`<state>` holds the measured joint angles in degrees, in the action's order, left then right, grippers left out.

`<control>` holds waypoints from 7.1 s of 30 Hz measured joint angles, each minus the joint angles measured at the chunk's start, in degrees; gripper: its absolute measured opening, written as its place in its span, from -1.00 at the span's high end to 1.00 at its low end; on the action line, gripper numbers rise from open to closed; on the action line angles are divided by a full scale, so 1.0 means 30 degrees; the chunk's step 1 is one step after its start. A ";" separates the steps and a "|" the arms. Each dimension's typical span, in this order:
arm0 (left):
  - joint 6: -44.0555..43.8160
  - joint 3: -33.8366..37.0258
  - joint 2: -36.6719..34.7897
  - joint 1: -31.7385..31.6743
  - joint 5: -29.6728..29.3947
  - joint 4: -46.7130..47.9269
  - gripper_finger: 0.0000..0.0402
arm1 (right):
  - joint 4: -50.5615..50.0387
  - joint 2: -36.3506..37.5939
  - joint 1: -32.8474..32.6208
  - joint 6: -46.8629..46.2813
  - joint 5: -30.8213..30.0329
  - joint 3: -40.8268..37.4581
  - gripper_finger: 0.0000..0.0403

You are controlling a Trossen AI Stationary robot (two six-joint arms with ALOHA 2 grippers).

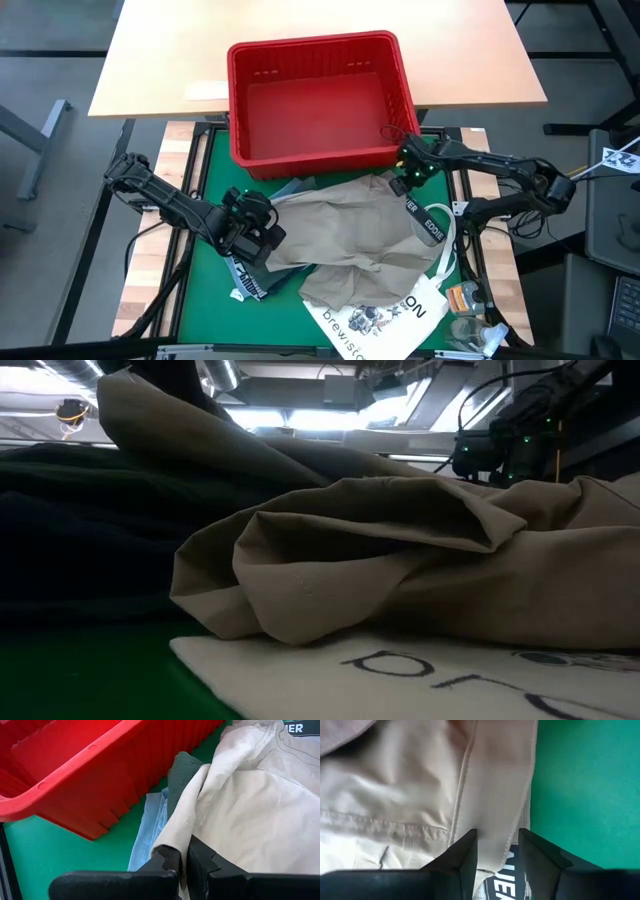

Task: Fold Laundry from Bin
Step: Fold the light brown shorts

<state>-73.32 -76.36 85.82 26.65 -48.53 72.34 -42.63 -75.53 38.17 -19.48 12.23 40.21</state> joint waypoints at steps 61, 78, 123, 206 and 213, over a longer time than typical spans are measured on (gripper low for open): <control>-0.0022 0.0000 0.0000 0.0000 0.0007 -0.0495 0.97 | -0.0642 0.6137 0.2436 0.1136 0.1288 -0.2140 0.29; -0.0015 0.0000 0.0000 0.0000 0.0007 -0.0852 0.97 | 0.6090 0.6434 0.2421 -0.0534 0.3814 -0.6135 0.29; 0.0007 0.0000 0.0000 0.0000 0.0000 -0.0845 0.97 | 1.1251 0.6128 0.2414 -0.4112 0.6014 -0.8816 0.29; -0.0323 -0.0015 0.0014 -0.4350 0.2594 0.1822 0.54 | 1.3124 0.8882 0.2428 -0.4335 -0.4310 -0.8830 0.23; 0.0415 0.0000 -0.0199 -0.4350 0.2434 0.2513 0.53 | 1.2811 0.9030 0.2428 -0.2248 -0.3936 -0.8687 0.07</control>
<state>-72.07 -76.36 85.22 13.61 -41.23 79.87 -4.20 -48.44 45.45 -26.23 0.43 14.15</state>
